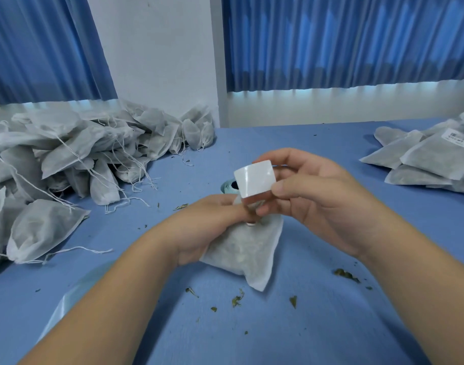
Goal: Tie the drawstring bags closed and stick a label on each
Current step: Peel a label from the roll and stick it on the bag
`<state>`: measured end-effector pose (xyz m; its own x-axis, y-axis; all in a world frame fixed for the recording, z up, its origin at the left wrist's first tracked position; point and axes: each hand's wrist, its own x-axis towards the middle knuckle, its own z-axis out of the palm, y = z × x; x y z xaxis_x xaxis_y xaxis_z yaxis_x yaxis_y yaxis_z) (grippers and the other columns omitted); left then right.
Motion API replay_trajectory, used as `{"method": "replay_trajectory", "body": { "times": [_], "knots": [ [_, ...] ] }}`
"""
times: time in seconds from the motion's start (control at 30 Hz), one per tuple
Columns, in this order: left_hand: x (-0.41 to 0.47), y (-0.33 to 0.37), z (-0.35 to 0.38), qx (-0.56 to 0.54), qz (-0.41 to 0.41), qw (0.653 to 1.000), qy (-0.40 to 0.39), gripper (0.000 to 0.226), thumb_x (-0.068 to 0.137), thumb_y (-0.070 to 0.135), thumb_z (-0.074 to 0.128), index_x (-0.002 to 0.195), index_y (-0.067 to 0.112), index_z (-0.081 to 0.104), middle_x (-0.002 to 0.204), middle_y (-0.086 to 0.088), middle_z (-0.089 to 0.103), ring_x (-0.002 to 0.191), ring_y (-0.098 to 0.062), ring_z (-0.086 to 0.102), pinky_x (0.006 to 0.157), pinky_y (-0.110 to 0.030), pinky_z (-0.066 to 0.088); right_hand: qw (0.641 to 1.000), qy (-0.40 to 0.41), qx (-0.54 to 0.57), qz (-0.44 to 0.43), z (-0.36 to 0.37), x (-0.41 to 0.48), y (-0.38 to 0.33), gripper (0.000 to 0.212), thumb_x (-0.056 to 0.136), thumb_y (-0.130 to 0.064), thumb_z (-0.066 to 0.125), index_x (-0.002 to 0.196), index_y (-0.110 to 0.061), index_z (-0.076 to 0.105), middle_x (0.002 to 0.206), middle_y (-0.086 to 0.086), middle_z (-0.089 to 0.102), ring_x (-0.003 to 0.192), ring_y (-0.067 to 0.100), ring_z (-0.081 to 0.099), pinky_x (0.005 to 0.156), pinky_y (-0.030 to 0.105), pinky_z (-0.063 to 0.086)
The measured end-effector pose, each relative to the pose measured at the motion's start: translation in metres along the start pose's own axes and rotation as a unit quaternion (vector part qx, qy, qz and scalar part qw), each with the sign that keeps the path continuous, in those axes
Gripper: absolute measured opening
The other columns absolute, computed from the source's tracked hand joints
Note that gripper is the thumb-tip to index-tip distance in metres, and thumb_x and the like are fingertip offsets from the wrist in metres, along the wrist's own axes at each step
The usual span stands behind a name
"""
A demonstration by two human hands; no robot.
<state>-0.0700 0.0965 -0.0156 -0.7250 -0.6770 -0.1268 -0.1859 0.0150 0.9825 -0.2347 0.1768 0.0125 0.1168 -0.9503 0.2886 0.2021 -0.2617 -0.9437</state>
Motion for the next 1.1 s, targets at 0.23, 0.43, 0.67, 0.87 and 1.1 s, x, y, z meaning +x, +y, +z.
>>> {"method": "replay_trajectory", "body": {
  "times": [0.23,0.43,0.67,0.87,1.1],
  "knots": [
    [0.001,0.0,-0.004,-0.055,-0.02,0.997,-0.057,0.011,0.076,0.019,0.068,0.08,0.023,0.078,0.082,-0.002,0.071,0.074,-0.016,0.069,0.065,-0.025,0.054,0.976,0.124,-0.175,-0.043,0.001,0.001,0.004,0.027,0.086,0.013,0.053,0.093,-0.009,0.067,0.085,0.008,0.074,0.072,0.02,0.069,0.077,0.028,0.058],
    [-0.003,0.003,-0.007,-0.122,-0.025,0.989,-0.077,0.016,0.074,0.01,0.063,0.084,0.013,0.076,0.082,-0.007,0.07,0.073,-0.019,0.069,0.063,-0.027,0.055,0.932,0.15,-0.307,-0.121,0.005,0.001,0.011,0.034,0.083,0.012,0.054,0.082,-0.019,0.069,0.081,-0.005,0.073,0.077,0.01,0.069,0.078,0.029,0.056],
    [-0.006,0.007,-0.009,-0.194,-0.029,0.975,-0.107,0.02,0.077,0.01,0.058,0.089,0.01,0.075,0.084,-0.007,0.069,0.075,-0.018,0.069,0.063,-0.028,0.055,0.833,0.125,-0.478,-0.247,0.005,-0.001,0.017,0.019,0.077,0.001,0.057,0.08,-0.01,0.071,0.081,-0.004,0.066,0.075,0.009,0.059,0.072,0.022,0.049],
    [-0.008,0.009,-0.01,-0.23,-0.042,0.968,-0.093,0.028,0.075,0.011,0.057,0.101,0.008,0.067,0.088,-0.009,0.066,0.074,-0.02,0.068,0.059,-0.03,0.055,0.803,0.085,-0.538,-0.242,0.001,-0.003,0.016,0.02,0.079,-0.001,0.058,0.086,-0.013,0.074,0.087,-0.004,0.064,0.079,0.011,0.059,0.072,0.028,0.047],
    [-0.006,0.009,-0.012,-0.211,-0.033,0.976,-0.051,0.024,0.076,0.027,0.056,0.087,0.011,0.069,0.083,-0.006,0.062,0.066,-0.018,0.062,0.058,-0.026,0.05,0.797,0.036,-0.58,-0.165,0.003,-0.007,0.013,0.031,0.079,-0.017,0.05,0.102,-0.022,0.071,0.1,-0.012,0.058,0.09,0.008,0.058,0.078,0.03,0.048]
  ]
}}
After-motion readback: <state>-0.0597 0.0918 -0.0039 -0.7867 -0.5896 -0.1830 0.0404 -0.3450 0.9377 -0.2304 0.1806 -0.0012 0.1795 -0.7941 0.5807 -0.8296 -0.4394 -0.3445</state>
